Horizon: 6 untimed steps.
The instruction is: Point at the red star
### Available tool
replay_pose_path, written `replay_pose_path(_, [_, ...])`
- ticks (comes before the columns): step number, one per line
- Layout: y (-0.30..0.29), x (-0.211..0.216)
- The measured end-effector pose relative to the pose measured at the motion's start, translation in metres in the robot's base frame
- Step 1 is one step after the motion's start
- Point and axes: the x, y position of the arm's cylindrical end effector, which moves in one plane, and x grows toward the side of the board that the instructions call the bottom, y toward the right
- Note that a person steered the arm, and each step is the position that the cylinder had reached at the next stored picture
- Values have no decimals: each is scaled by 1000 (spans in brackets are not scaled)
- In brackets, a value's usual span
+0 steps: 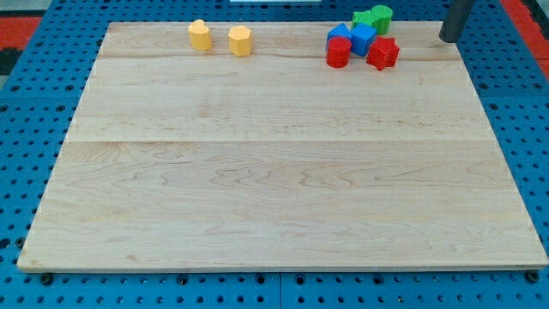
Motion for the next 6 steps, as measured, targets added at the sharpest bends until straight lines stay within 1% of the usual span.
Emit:
replay_pose_path(1, [-5,-12])
replay_pose_path(3, [-11,13])
replay_pose_path(4, [-23,12])
replay_pose_path(5, [-39,12])
replay_pose_path(6, [-73,2])
